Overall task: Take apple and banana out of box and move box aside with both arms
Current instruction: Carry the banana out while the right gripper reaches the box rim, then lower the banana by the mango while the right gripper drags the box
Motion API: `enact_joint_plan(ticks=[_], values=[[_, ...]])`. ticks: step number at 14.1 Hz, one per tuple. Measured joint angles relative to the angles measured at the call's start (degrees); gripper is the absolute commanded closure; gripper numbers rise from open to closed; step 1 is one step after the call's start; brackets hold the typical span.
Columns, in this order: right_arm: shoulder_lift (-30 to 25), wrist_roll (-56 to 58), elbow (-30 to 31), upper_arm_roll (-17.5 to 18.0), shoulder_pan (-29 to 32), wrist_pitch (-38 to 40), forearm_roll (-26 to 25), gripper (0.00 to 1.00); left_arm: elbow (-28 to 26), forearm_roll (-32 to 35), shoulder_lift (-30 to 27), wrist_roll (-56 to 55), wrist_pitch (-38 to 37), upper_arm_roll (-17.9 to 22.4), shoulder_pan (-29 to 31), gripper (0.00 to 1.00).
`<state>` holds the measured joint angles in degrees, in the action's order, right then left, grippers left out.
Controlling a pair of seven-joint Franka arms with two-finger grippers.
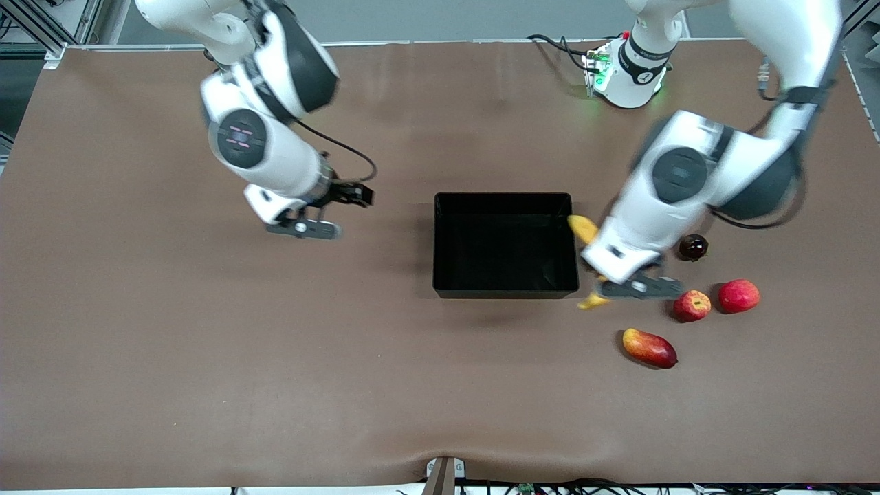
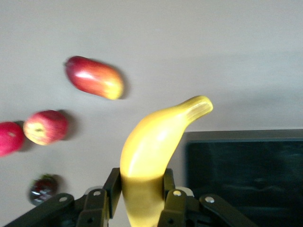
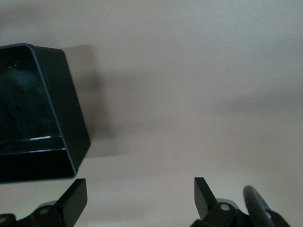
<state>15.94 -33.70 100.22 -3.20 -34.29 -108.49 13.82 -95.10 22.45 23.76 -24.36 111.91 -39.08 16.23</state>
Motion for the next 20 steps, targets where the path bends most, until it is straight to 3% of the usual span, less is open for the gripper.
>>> enact_joint_plan(ticks=[5,6,7,10,11,12,13,16,20], values=[[6.57,0.0,-0.11,0.05,-5.08,-14.41,3.96,0.0,0.66,0.65,2.16,21.01,1.52,0.64,12.4,1.0],[7.94,-0.31,-0.12,0.05,-6.4,-17.34,4.0,0.06,1.94,2.52,3.76,23.33,1.95,1.04,13.36,1.0],[9.4,-0.88,-0.12,0.05,-7.55,-20.12,4.0,0.23,3.6,4.85,5.64,25.48,2.15,1.83,13.55,1.0],[13.96,-1.59,-0.41,0.05,-9.95,-26.26,4.0,0.49,10.15,7.9,13.28,33.38,3.34,4.18,13.43,1.0],[15.23,-1.62,-0.74,0.04,-10.48,-27.31,4.0,0.64,12.2,8.07,15.78,35.91,4.59,5.18,13.23,1.0],[16.42,-1.62,-1.08,0.05,-11.03,-28.54,4.0,0.95,13.79,8.2,17.96,38.73,6.99,6.77,12.82,1.0],[17.57,-1.62,-1.46,0.04,-11.68,-29.98,4.0,1.0,14.8,8.22,19.6,41.28,9.87,8.96,12.13,1.0],[19.48,-1.62,-2.18,0.03,-12.67,-31.73,4.0,1.0,16.36,8.22,22.62,45.32,15.35,13.87,10.0,1.0],[19.42,-1.58,-2.63,-0.82,-12.55,-30.75,3.99,1.0,18.59,8.22,25.49,45.67,15.8,14.98,8.34,1.0]])
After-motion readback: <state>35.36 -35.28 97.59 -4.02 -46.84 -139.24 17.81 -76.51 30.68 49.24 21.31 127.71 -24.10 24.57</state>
